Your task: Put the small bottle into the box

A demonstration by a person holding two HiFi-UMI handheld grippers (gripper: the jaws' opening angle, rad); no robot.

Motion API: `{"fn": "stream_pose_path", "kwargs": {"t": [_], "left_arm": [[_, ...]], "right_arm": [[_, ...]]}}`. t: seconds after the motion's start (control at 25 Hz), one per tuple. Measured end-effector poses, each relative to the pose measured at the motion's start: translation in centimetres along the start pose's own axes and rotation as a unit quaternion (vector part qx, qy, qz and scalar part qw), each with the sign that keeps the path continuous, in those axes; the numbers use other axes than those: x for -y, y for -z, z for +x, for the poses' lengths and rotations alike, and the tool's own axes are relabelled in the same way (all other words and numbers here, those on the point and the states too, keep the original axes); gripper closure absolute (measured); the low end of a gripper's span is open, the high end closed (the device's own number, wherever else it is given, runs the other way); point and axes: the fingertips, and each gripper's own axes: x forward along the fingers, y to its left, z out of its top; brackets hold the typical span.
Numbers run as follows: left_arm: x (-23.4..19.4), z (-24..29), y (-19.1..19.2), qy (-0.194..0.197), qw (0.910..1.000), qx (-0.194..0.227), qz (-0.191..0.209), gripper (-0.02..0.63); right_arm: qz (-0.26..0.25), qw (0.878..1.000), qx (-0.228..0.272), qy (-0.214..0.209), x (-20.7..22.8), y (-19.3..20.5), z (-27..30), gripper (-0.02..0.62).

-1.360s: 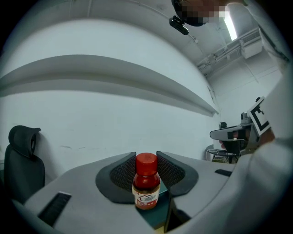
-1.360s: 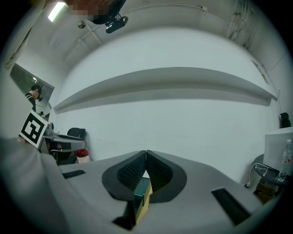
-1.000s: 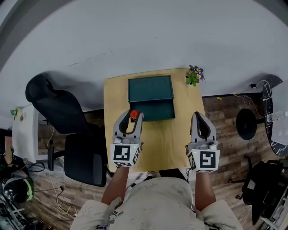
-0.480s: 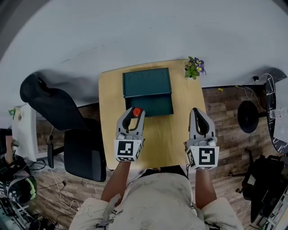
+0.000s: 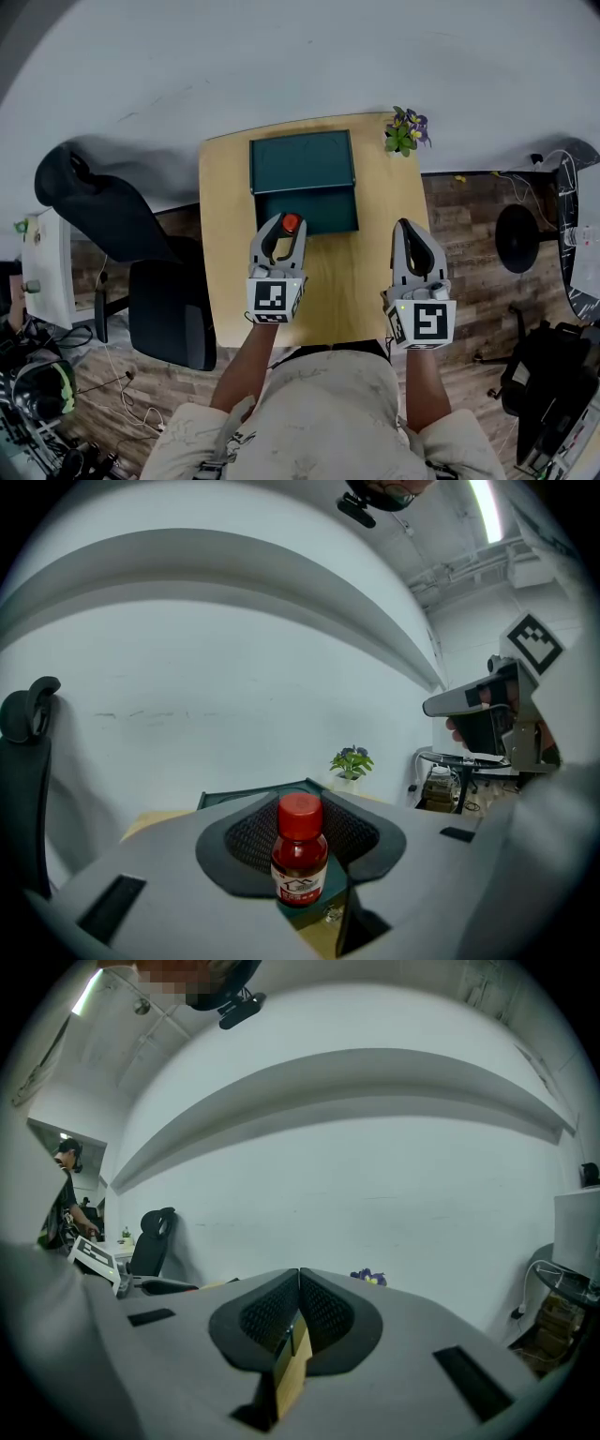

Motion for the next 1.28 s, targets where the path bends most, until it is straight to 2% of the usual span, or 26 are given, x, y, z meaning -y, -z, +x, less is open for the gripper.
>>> {"fn": "stream_pose_path", "kwargs": {"t": [0.76,1.0,1.28], "left_arm": [[0.8,2.4,4.5,-0.007,0.9991,-0.036,-0.021,0.463],[1.4,1.9,5.1,-0.008,0.9996,-0.028,-0.004,0.462],[1.3,1.8,5.1,-0.011,0.9998,-0.015,-0.004,0.462]], "right_arm": [[-0.014,1.000,-0.013,0.010,0.8,1.3,0.1,0.578],[-0.016,1.000,-0.012,0.006,0.7,1.4,0.0,0.578],[-0.021,1.000,-0.013,0.001,0.1,1.4,-0.1,0.578]]}}
